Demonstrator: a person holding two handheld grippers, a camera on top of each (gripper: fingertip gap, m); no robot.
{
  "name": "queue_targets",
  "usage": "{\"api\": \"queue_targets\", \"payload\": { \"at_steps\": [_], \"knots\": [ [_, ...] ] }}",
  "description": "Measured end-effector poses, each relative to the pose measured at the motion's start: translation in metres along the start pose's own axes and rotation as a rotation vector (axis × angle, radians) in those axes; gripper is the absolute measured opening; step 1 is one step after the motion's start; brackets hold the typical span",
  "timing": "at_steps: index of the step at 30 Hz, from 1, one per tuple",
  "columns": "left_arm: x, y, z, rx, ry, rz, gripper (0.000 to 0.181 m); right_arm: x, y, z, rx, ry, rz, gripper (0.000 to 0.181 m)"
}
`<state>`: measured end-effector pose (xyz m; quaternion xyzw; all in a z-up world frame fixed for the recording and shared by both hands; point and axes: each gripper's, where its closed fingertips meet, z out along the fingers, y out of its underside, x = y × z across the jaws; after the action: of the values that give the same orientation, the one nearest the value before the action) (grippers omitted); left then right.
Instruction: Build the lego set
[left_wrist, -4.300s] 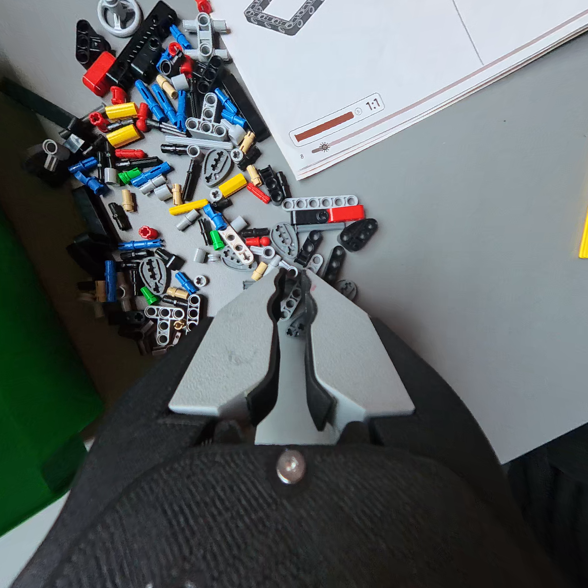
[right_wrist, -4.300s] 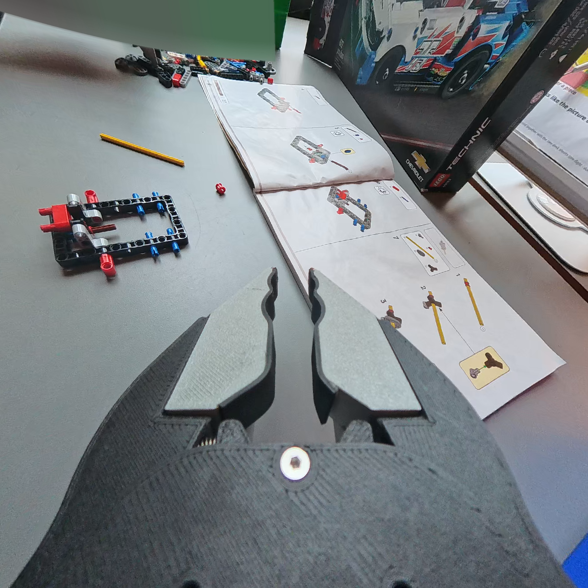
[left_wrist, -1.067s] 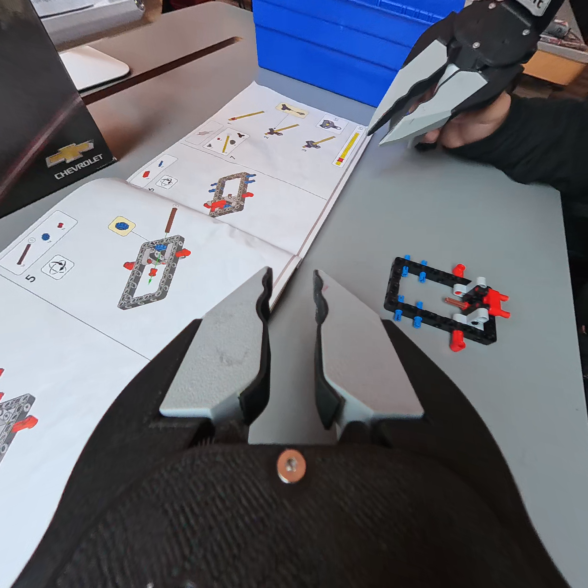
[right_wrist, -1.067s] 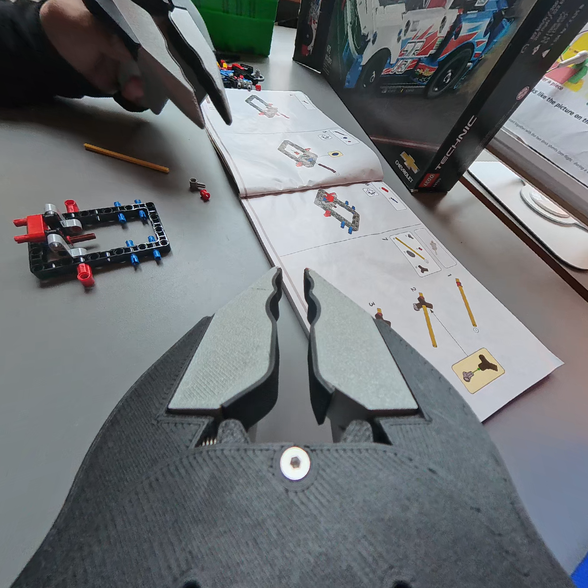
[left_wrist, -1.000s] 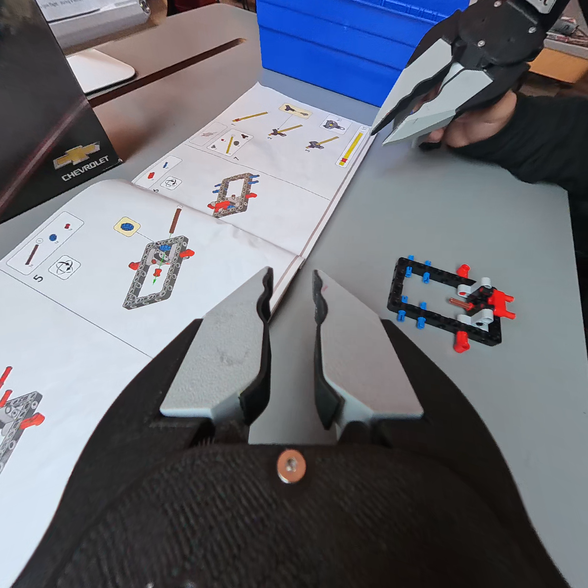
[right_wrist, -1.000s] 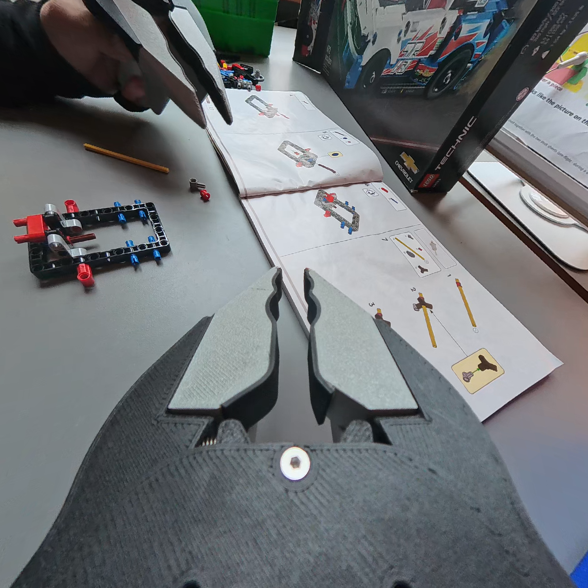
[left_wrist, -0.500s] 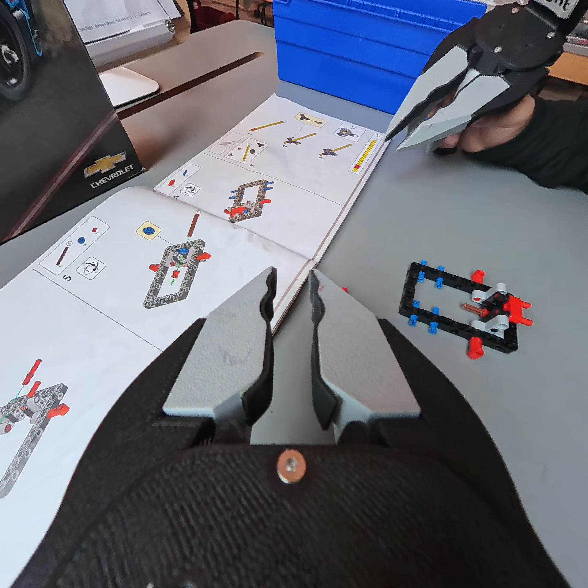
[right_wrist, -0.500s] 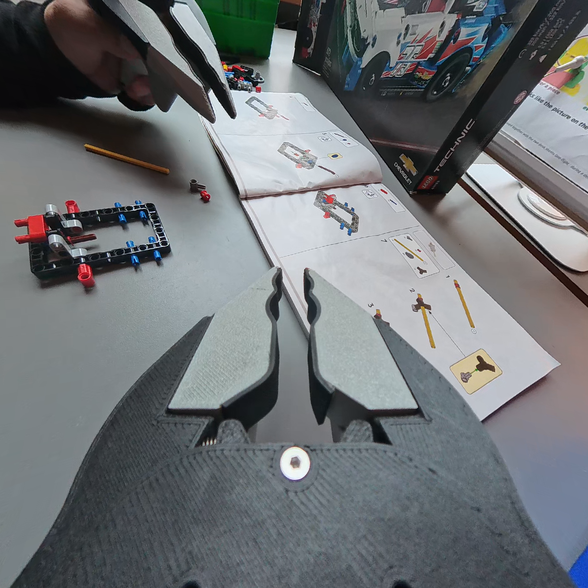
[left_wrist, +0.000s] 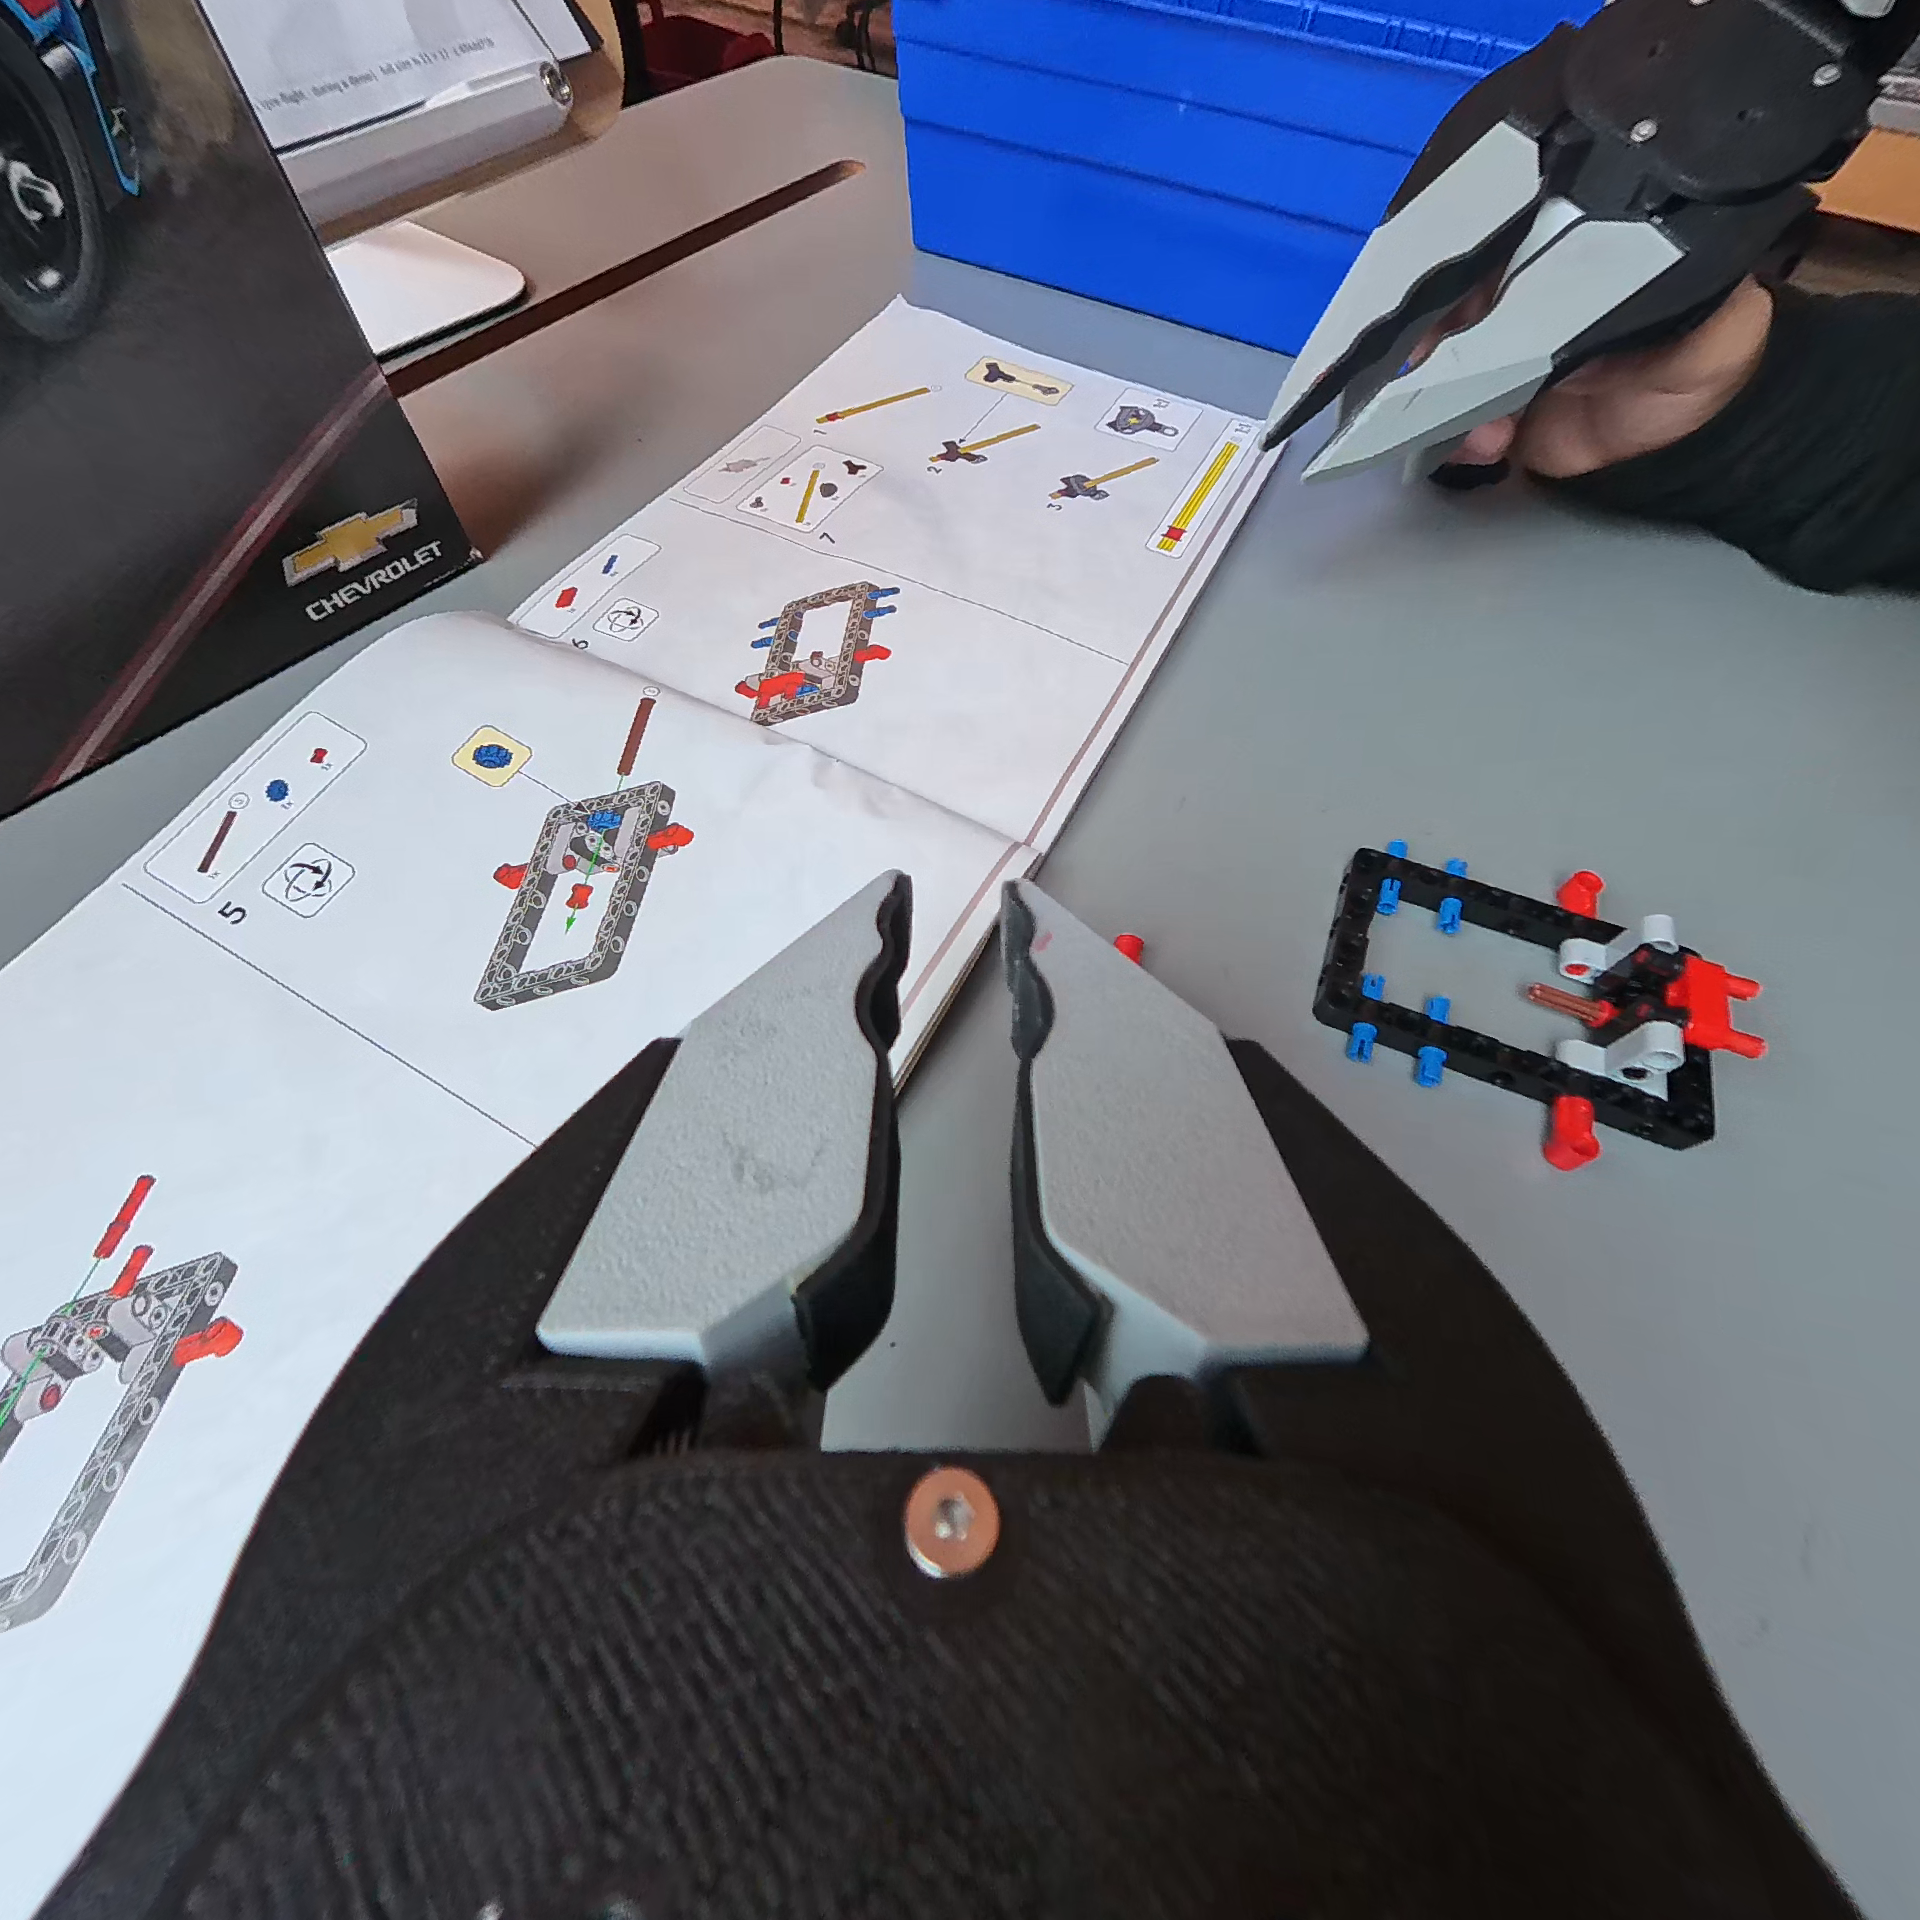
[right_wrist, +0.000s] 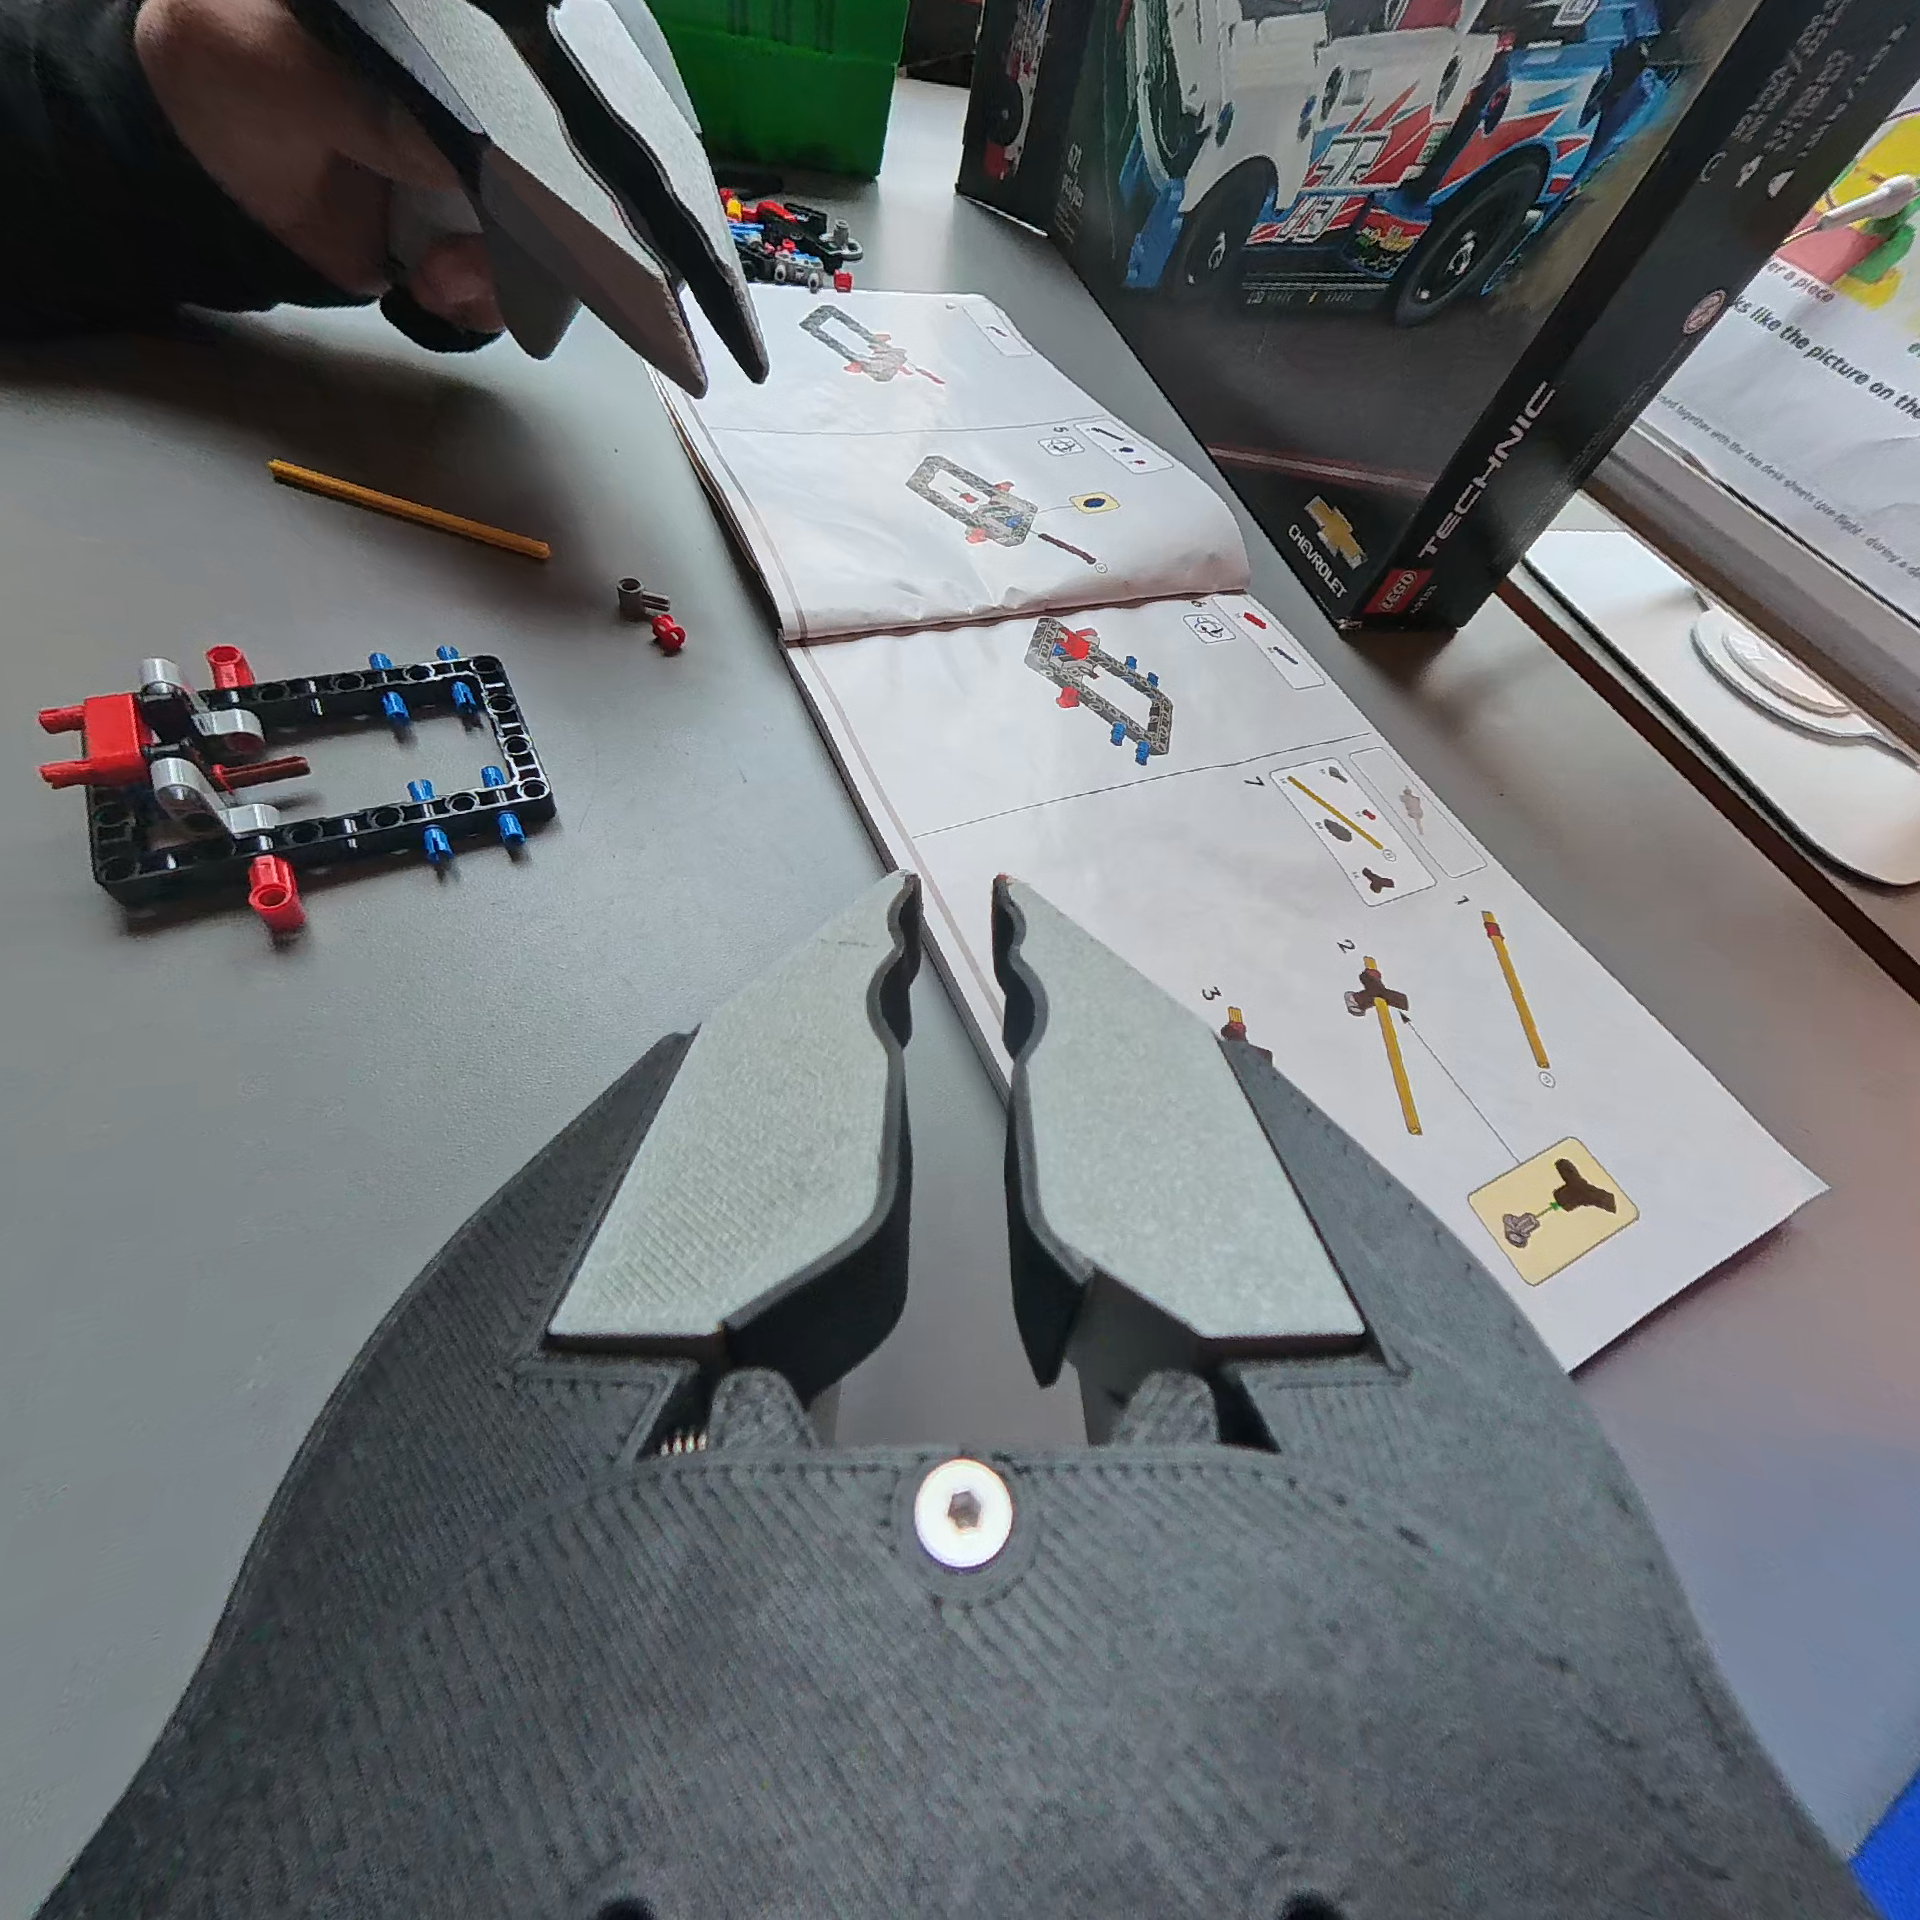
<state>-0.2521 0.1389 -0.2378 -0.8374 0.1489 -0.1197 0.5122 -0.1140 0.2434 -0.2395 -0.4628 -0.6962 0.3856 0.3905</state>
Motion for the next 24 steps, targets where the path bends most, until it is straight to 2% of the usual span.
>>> {"api": "queue_targets", "payload": {
  "at_steps": [8,15,19,24],
  "knots": [
    [-0.003,0.004,0.009,-0.031,-0.024,-0.007,0.018,0.001,-0.001,-0.001,0.009,0.007,0.0,0.01],
    [0.011,0.011,0.027,-0.105,-0.049,0.075,0.025,0.024,0.003,0.001,0.021,0.1,0.056,0.034],
    [0.016,0.01,0.025,-0.12,-0.072,0.129,0.025,0.033,0.004,0.002,0.012,0.162,0.052,0.034],
    [0.02,0.005,0.021,-0.086,-0.057,0.095,0.024,0.039,0.006,0.011,-0.031,0.227,0.007,0.035]
  ]
}}
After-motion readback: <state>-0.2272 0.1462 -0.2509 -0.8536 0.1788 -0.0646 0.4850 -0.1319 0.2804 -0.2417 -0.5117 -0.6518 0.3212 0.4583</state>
